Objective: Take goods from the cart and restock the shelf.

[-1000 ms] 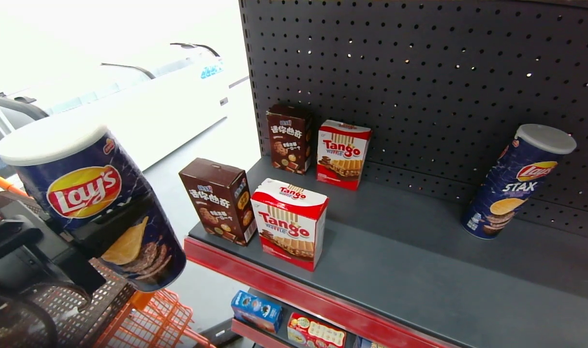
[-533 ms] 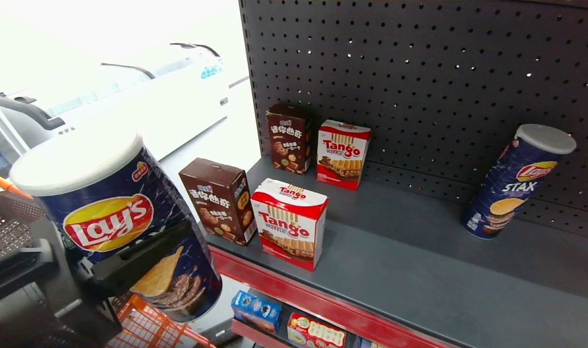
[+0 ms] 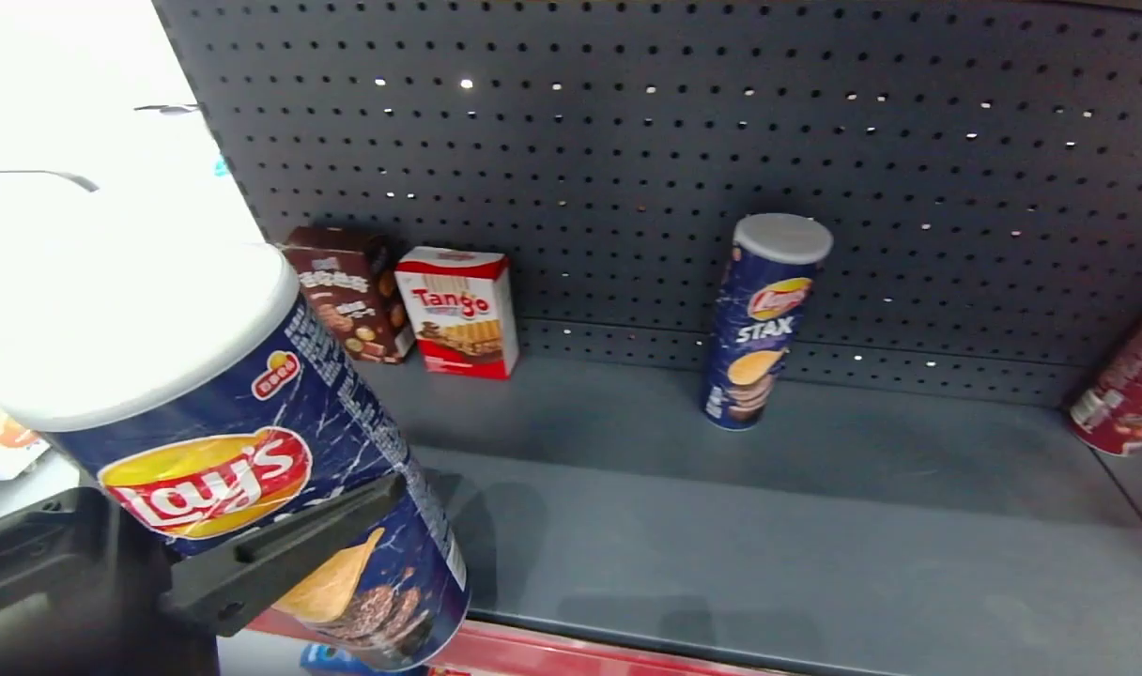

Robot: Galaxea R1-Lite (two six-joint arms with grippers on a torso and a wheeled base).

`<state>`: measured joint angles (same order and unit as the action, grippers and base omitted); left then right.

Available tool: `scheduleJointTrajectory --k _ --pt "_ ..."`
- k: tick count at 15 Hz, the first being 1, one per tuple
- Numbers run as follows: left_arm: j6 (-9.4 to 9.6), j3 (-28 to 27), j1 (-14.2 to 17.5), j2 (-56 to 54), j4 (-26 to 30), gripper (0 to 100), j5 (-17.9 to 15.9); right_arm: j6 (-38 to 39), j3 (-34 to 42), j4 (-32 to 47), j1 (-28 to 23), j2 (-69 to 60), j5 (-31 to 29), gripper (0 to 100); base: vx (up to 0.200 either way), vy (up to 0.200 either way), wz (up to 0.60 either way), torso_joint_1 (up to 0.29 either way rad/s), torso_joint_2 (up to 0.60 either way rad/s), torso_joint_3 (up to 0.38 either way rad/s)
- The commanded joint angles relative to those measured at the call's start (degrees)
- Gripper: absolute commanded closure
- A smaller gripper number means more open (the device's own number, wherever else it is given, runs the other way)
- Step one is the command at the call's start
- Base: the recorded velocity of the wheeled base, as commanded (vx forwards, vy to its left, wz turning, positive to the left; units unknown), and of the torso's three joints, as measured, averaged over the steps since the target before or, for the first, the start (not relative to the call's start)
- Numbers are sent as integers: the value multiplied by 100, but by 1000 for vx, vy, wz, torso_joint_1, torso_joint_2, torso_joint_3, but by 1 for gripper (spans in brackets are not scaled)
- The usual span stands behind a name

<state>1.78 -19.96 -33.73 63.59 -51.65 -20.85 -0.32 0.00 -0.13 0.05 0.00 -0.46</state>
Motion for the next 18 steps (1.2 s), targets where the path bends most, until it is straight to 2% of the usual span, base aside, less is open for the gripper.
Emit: scheduleJointTrajectory --k 1,13,15,18 --pt "-2 -26 7 31 -12 100 -7 -3 0 -4 4 0 2 0 0 0 -600 2 7 2" --pt "-29 80 77 -4 -12 100 2 -12 0 -4 -5 0 2 0 0 0 0 0 0 0" --pt "-29 115 86 -4 -3 100 10 -3 0 -13 -5 0 -6 0 0 0 600 5 5 5" --pt "-11 203 68 -30 -12 100 -16 -3 0 -13 4 0 -6 0 0 0 0 0 0 0"
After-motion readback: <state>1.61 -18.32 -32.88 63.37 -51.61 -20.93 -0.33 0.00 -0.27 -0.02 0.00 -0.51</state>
